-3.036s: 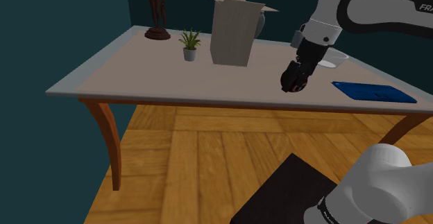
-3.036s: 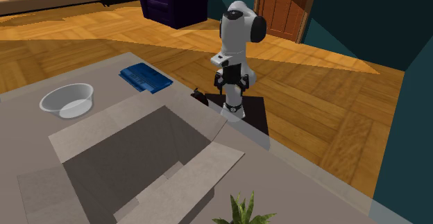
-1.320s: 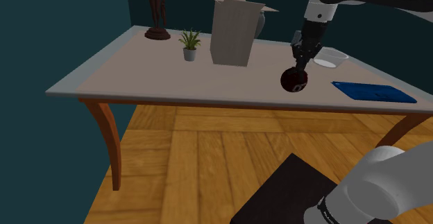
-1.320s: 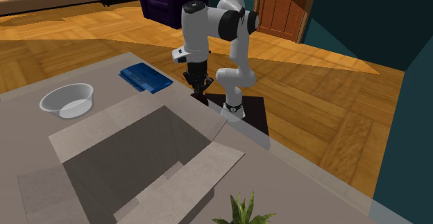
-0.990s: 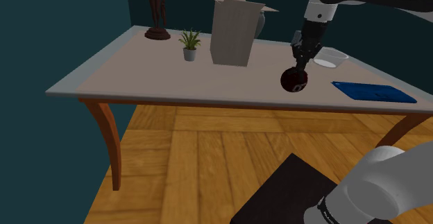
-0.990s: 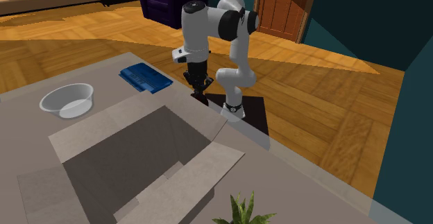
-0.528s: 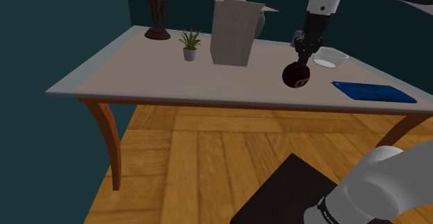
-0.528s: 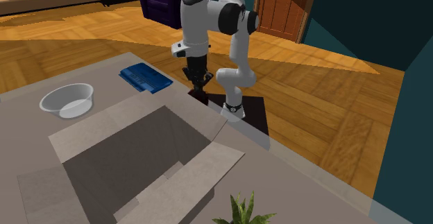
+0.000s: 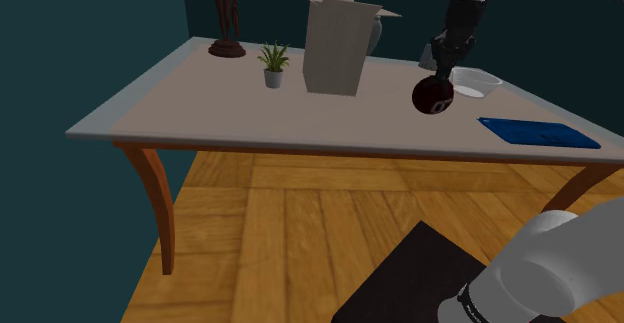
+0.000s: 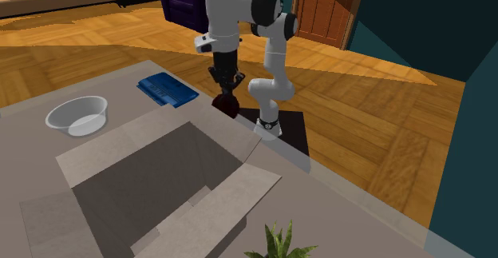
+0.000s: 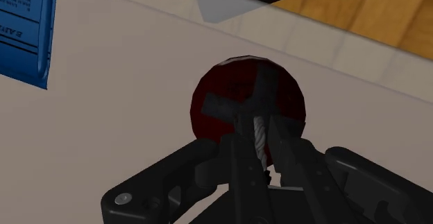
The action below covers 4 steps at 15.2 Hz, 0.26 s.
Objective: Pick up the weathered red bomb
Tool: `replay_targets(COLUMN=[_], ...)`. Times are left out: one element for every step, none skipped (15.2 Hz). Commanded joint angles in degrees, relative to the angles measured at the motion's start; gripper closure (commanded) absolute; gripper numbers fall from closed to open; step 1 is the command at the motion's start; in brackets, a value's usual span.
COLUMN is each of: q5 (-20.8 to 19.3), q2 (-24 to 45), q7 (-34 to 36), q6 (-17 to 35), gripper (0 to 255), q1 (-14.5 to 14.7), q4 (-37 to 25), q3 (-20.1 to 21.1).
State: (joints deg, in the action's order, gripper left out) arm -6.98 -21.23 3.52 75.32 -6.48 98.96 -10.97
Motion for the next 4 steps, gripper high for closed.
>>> replay_targets(q5=[0.1,0.2,0.2,0.2], q2=[0.9,1.3,1.4,1.4], q7=[-0.2,-0.3,-0.3,-0.3], q6=[-1.7,-2.5,-2.6,-2.6], gripper=[255,255,255,255], q1=[0.1,0.1,0.1,0.1], q4=[-2.6,-3.8,-4.0,-4.0], q3=[0.0,0.0,0.0,0.0])
